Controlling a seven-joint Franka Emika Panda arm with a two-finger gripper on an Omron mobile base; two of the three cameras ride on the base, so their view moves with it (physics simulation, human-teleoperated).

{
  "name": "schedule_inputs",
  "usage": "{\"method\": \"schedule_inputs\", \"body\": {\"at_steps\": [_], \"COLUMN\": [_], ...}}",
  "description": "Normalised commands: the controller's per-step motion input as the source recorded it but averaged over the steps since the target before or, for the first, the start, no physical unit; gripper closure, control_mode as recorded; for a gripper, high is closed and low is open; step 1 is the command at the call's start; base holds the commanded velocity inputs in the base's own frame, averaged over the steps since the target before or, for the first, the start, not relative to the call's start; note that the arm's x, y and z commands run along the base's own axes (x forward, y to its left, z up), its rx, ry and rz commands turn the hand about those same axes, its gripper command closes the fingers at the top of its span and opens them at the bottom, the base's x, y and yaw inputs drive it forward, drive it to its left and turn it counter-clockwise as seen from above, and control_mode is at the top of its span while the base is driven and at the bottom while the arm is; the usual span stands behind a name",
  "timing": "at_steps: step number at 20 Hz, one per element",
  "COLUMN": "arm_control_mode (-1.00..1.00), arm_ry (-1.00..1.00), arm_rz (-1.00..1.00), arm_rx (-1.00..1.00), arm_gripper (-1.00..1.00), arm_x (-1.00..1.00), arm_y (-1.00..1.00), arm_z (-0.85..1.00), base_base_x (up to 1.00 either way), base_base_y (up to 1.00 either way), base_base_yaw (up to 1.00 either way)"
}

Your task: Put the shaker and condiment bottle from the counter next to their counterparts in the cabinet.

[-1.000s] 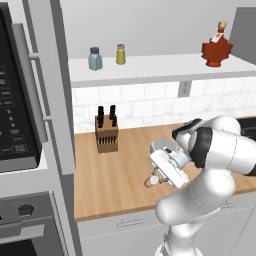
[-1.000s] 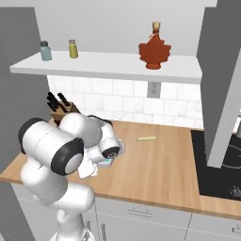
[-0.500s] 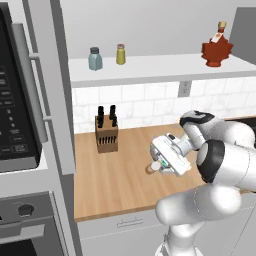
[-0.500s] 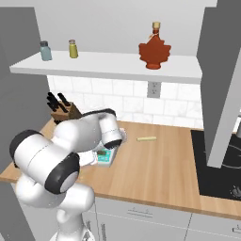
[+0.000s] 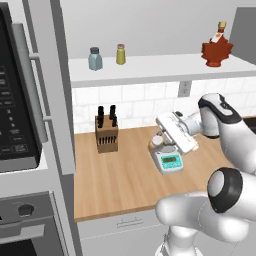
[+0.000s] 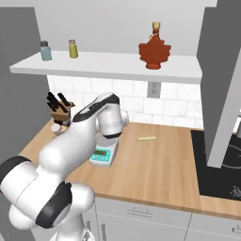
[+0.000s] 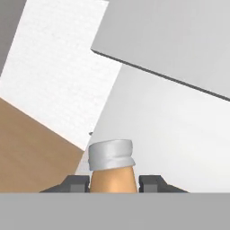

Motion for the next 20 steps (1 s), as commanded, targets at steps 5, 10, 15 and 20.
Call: {"method": "schedule_inputs", "body": {"at_steps": [5,10,15,20], "arm_control_mode": [-1.00,-1.00,-1.00,-1.00], "arm_ry": [0.08,0.13,0.20,0.23], "arm_rz": [-0.18,-0.26,-0.30,-0.30], "arm_rx": [0.00,0.00,0.00,0.00], "arm_gripper": [1.00,1.00,1.00,1.00], "arm_x": [0.00,-0.03,-0.23,-0.54], "arm_y": [0.05,0.03,0.00,0.00], "arm_z": [0.77,0.53,0.37,0.33], "base_base_x": [0.00,0.00,0.00,0.00], "base_base_y": [0.00,0.00,0.00,0.00], "base_base_yaw": [0.00,0.00,0.00,0.00]}}
